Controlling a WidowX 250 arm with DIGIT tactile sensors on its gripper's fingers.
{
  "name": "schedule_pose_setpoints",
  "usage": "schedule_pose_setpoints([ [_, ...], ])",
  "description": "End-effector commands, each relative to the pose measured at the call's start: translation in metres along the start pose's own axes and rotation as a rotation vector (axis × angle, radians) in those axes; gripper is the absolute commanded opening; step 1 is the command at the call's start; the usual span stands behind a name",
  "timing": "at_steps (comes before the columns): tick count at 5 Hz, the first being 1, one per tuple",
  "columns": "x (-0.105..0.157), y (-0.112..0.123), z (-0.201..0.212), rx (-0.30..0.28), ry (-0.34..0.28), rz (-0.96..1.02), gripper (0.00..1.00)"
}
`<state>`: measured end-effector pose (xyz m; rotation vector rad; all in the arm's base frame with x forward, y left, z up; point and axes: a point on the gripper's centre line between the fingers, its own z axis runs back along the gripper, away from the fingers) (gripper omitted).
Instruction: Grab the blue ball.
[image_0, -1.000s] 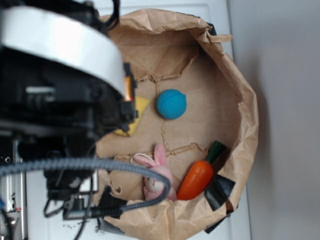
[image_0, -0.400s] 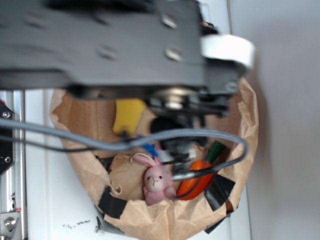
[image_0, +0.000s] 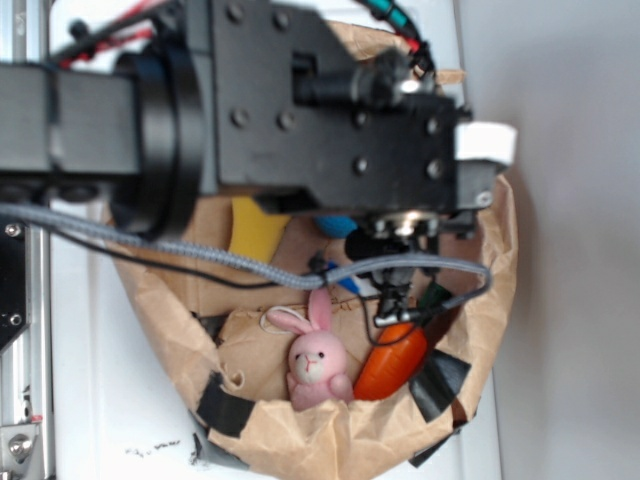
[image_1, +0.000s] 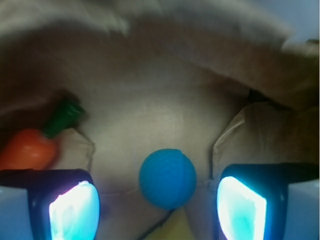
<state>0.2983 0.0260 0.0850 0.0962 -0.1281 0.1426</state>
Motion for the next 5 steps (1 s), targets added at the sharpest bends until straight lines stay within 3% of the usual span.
schedule_pose_setpoints([
  [1, 0.001, 0.024, -0.043, 0.061, -0.055, -0.017, 1.00],
  [2, 0.002, 0.014, -0.041, -0.056, -0.061, 0.031, 1.00],
  [3, 0.004, 0.007, -0.035, -0.046, -0.072, 0.085, 0.75],
  [4, 0.000, 0.011, -0.027, -0.049, -0.099, 0.070, 0.00],
  [5, -0.003, 0.013, -0.011, -0.090, -0.105, 0.052, 0.00],
])
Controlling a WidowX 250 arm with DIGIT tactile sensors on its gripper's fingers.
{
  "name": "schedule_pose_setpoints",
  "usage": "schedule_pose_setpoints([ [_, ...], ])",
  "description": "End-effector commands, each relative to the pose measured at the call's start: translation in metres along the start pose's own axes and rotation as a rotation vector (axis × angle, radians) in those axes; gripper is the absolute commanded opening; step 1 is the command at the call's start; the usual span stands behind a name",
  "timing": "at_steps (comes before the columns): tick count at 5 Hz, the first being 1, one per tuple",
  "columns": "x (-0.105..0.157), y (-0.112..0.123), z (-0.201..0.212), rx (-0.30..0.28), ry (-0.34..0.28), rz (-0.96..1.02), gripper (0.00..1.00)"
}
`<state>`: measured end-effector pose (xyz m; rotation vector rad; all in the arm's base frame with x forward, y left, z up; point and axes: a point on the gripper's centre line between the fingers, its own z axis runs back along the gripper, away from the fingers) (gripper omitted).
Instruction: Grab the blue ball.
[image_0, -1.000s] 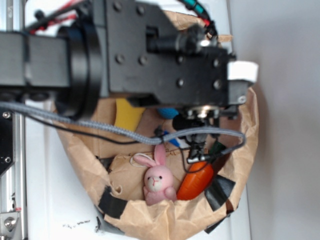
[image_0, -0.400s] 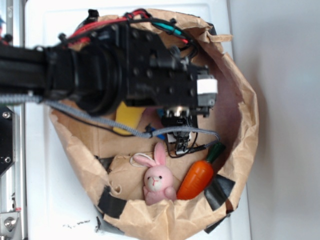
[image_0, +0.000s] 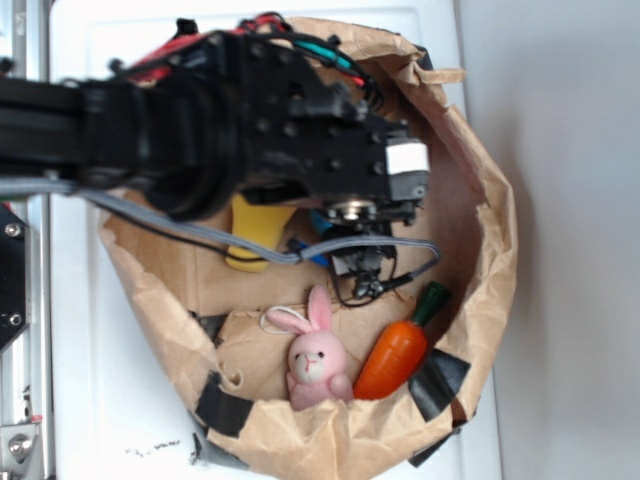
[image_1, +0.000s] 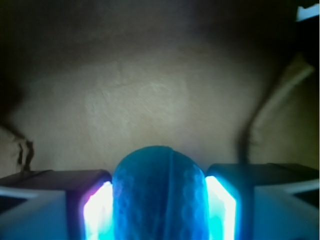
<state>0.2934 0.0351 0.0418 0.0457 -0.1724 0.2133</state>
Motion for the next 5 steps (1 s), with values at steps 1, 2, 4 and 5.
schedule_pose_setpoints([
  [1, 0.012, -0.001, 0.068, -0.117, -0.085, -0.023, 0.00],
  [2, 0.015, -0.003, 0.116, -0.203, -0.073, -0.002, 0.00],
  [4, 0.031, 0.004, 0.149, -0.244, -0.033, 0.027, 0.00],
  [5, 0.035, 0.002, 0.150, -0.224, -0.074, 0.019, 0.00],
])
